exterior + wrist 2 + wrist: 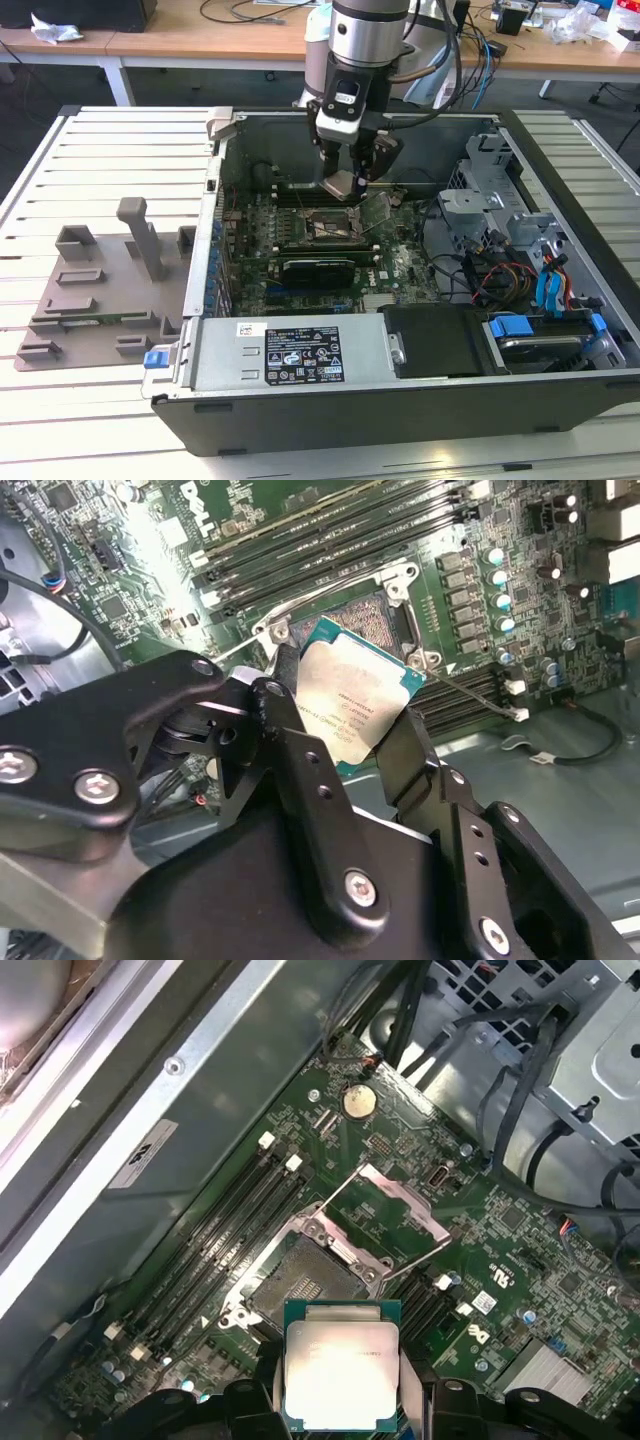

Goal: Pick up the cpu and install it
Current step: 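Place the cpu into insertion slot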

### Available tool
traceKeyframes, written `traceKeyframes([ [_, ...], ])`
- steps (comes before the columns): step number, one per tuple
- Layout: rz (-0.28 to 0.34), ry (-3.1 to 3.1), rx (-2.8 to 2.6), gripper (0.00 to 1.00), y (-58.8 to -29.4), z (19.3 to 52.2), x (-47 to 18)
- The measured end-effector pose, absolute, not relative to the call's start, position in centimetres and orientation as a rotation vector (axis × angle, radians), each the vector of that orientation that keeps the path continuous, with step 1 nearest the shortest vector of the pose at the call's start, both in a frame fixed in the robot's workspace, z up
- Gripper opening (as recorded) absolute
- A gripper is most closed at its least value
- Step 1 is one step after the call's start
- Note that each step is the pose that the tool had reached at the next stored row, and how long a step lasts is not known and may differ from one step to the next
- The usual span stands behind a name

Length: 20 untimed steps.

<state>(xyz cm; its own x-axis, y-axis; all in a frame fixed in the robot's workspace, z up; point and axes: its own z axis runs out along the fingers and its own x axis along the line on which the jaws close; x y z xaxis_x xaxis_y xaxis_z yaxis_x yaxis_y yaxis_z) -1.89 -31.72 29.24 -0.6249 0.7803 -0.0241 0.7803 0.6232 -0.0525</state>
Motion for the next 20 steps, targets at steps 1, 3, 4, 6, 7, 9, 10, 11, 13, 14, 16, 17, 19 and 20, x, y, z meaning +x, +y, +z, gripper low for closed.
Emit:
traceKeyframes([
  [1, 0.091, -2.825, -1.368, 0.55, -31.72, 29.24, -1.89],
  [3, 0.091, -2.815, -1.388, 0.55, -31.72, 29.24, -1.88],
  [4, 0.091, -2.808, -1.402, 0.55, -31.72, 29.24, -1.89],
  [6, 0.091, -2.79, -1.435, 0.55, -31.72, 29.24, -1.89],
  [7, 0.091, -2.783, -1.449, 0.55, -31.72, 29.24, -1.88],
  [9, 0.091, -2.767, -1.479, 0.55, -31.72, 29.24, -1.89],
  [10, 0.091, -2.756, -1.498, 0.55, -31.72, 29.24, -1.89],
  [11, 0.091, -2.742, -1.521, 0.55, -31.72, 29.24, -1.89],
  [13, 0.091, -2.726, -1.549, 0.55, -31.72, 29.24, -1.89],
  [14, 0.091, -2.72, -1.56, 0.55, -31.72, 29.24, -1.89],
  [16, 0.091, -2.702, -1.589, 0.55, -31.72, 29.23, -1.88],
  [17, 0.091, -2.698, -1.596, 0.55, -31.72, 29.23, -1.89],
  [19, 0.091, -2.682, -1.621, 0.55, -31.72, 29.23, -1.88],
  [20, 0.091, -2.671, -1.638, 0.55, -31.72, 29.23, -1.88],
])
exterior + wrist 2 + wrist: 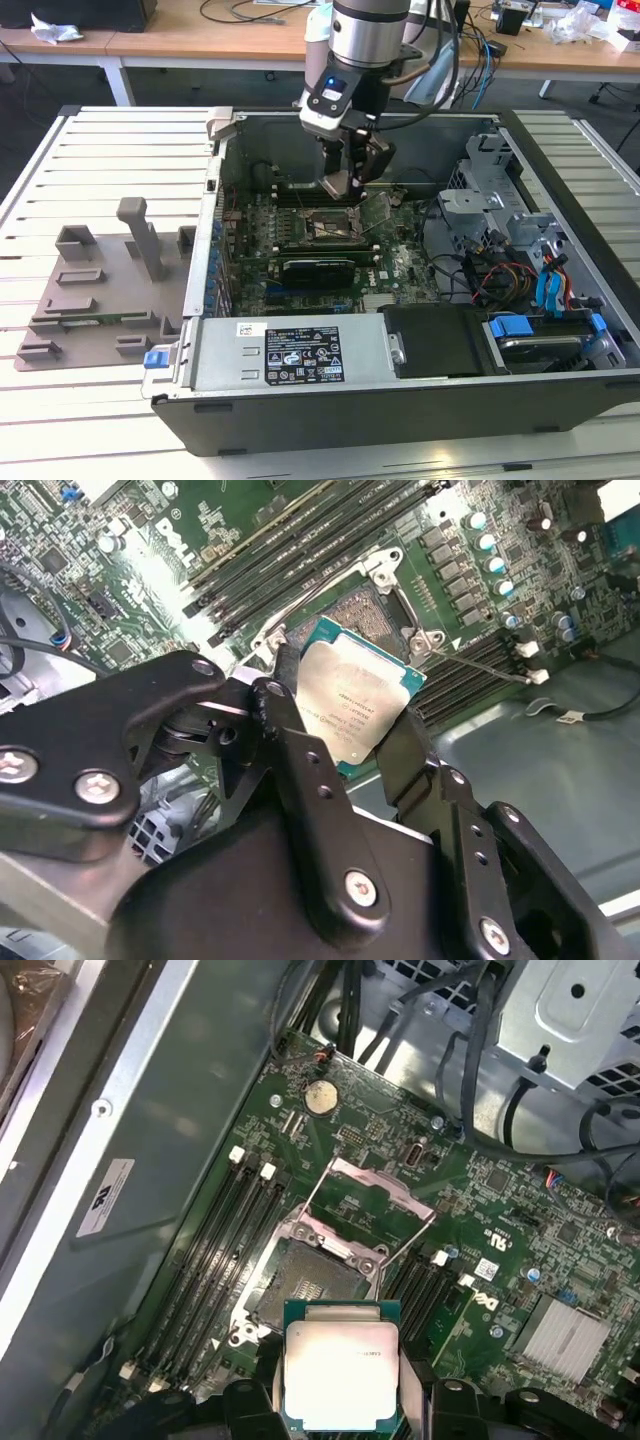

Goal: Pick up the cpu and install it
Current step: 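Place the cpu into insertion slot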

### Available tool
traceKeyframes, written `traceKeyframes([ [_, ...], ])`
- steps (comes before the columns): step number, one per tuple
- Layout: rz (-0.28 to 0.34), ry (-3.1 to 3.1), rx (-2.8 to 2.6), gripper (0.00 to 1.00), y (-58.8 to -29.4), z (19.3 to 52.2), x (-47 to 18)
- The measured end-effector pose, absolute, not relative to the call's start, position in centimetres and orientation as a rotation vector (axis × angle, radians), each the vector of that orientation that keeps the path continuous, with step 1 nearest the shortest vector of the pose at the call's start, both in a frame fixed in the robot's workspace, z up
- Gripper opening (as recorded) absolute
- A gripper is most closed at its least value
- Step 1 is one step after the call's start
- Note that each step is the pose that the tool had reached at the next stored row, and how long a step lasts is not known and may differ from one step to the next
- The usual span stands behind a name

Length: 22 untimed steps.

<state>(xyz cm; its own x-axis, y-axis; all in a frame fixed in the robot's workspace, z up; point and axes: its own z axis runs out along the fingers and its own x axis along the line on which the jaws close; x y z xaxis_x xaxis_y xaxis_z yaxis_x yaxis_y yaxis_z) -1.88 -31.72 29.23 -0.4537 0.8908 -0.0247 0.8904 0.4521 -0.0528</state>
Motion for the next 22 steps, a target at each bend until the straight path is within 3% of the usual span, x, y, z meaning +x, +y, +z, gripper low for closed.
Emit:
traceKeyframes([
  [22, 0.091, -2.522, -1.853, 0.55, -31.72, 29.22, -1.89],
])
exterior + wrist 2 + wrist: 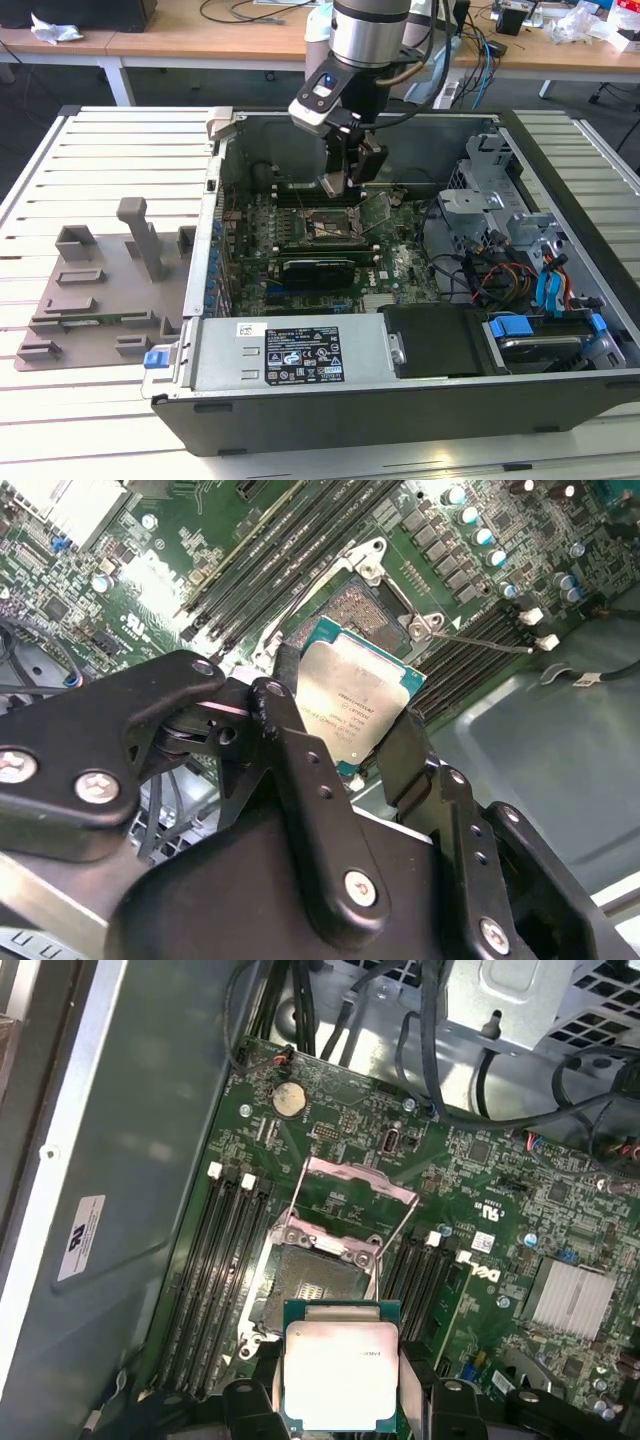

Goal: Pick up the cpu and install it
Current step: 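Place the cpu into insertion slot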

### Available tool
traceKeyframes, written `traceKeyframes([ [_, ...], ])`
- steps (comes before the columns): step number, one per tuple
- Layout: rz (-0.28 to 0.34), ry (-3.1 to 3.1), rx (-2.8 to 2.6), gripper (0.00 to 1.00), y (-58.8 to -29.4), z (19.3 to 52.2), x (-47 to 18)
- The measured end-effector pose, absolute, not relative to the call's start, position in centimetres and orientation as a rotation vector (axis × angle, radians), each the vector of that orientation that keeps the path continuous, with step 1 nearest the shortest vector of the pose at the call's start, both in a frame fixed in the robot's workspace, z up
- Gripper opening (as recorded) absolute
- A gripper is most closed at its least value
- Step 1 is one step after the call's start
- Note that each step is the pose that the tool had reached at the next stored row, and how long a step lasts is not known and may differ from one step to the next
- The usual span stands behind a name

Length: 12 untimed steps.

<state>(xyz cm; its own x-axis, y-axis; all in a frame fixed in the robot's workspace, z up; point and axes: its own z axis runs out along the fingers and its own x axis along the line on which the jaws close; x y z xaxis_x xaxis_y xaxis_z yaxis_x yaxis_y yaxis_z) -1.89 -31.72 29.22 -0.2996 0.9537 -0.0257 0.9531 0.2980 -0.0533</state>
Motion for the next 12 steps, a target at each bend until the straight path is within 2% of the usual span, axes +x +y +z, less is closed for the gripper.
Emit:
traceKeyframes([
  [12, 0.09, -2.386, -2.019, 0.55, -31.72, 29.19, -1.89],
])
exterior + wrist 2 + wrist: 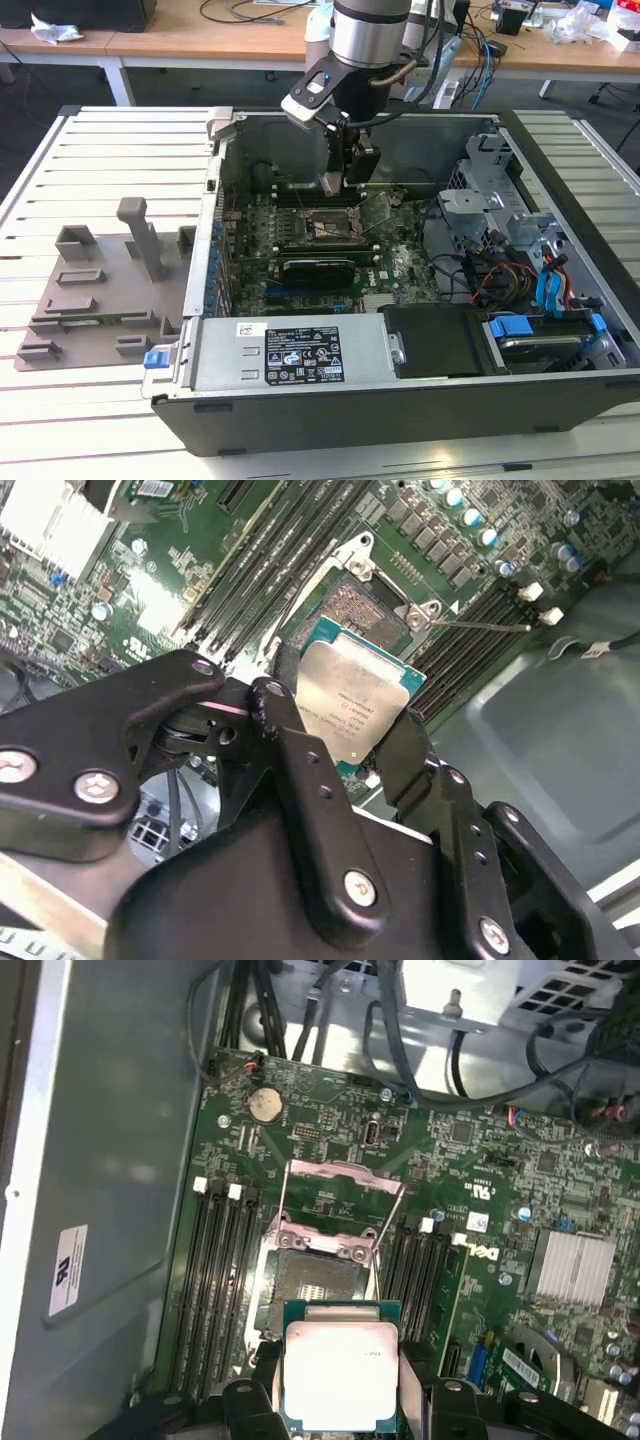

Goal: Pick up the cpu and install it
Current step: 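Place the cpu into insertion slot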

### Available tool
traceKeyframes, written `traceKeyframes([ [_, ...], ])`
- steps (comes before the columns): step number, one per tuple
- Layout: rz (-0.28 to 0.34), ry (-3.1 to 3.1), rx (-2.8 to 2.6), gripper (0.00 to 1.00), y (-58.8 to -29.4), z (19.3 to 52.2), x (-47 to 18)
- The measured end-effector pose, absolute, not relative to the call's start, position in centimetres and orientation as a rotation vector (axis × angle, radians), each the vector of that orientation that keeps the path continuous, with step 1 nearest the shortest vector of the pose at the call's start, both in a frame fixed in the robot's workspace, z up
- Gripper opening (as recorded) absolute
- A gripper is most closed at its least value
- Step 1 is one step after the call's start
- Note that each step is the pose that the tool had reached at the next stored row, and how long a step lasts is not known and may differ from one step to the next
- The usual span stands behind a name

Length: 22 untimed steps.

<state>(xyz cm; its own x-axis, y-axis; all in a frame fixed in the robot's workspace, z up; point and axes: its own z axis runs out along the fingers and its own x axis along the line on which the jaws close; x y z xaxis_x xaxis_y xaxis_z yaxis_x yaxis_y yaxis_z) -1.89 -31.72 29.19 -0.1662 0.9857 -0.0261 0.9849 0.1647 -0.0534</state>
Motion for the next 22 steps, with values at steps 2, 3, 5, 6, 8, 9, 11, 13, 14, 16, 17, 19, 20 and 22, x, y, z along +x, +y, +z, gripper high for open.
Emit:
traceKeyframes([
  [2, 0.09, -2.336, -2.075, 0.55, -31.7, 29.2, -1.9],
  [3, 0.089, -2.315, -2.097, 0.55, -31.7, 29.2, -1.9],
  [5, 0.09, -2.27, -2.145, 0.55, -31.7, 29.1, -1.9],
  [6, 0.09, -2.269, -2.146, 0.55, -31.7, 29.1, -1.9],
  [8, 0.09, -2.269, -2.147, 0.55, -31.7, 29.1, -1.9],
  [9, 0.09, -2.269, -2.147, 0.55, -31.7, 29.1, -1.9],
  [11, 0.091, -2.269, -2.147, 0.55, -31.7, 29.0, -1.9],
  [13, 0.091, -2.269, -2.147, 0.55, -31.7, 28.6, -1.9],
  [14, 0.091, -2.269, -2.147, 0.55, -31.7, 28.3, -1.9],
  [16, 0.091, -2.269, -2.147, 0.55, -31.7, 28.0, -1.9],
  [17, 0.091, -2.269, -2.147, 0.55, -31.7, 27.9, -1.9],
  [19, 0.091, -2.269, -2.147, 0.55, -31.7, 27.7, -1.9],
  [20, 0.091, -2.269, -2.147, 0.55, -31.7, 27.6, -1.9],
  [22, 0.091, -2.269, -2.147, 0.55, -31.7, 27.5, -1.9],
])
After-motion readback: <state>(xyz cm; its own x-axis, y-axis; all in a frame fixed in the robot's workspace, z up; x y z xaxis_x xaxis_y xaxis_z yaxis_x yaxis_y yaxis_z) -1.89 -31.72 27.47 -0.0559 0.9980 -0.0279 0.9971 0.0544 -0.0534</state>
